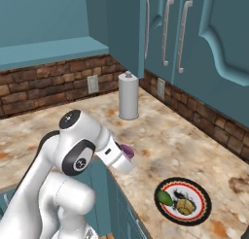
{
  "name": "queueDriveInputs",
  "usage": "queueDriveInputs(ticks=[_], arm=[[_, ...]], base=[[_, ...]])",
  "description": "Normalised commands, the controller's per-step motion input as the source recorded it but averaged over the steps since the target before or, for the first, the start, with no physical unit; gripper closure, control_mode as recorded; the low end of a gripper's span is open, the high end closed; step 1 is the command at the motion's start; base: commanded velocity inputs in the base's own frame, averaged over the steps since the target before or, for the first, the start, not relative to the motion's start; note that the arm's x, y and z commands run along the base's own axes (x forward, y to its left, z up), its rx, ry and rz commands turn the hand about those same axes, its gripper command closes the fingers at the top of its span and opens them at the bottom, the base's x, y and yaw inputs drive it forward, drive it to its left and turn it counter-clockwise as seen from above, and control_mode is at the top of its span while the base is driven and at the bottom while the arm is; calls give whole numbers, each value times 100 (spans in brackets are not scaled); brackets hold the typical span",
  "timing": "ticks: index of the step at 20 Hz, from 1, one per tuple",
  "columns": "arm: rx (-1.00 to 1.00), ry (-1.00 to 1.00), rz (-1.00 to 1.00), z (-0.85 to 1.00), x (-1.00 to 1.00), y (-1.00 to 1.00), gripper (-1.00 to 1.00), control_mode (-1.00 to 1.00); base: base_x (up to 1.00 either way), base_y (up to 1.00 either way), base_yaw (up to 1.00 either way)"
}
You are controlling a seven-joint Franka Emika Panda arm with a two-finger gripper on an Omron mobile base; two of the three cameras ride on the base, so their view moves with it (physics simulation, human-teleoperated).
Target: Pick the avocado and bread from the counter and place them on the plate. Then pick the jam from the cabinet and place it next to the plate. Lastly close the cabinet door.
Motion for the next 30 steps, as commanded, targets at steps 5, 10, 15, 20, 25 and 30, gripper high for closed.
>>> queueDriveInputs(ticks=[5, 10, 15, 20, 25, 30], arm=[[-7, -17, -4, -70, 5, -6, 100, -100], [-6, -11, 0, -50, 28, 0, 100, -100], [-4, -1, 1, -56, 29, -2, 100, -100], [-1, 0, 0, -51, 33, -25, 100, -100], [0, 2, 0, -45, 45, -43, 100, -100], [0, 2, 0, -32, 51, -21, 100, -100]], base=[[0, 0, 0], [0, 0, 0], [0, 0, 0], [0, 0, 0], [0, 0, 0], [0, 0, 0]])
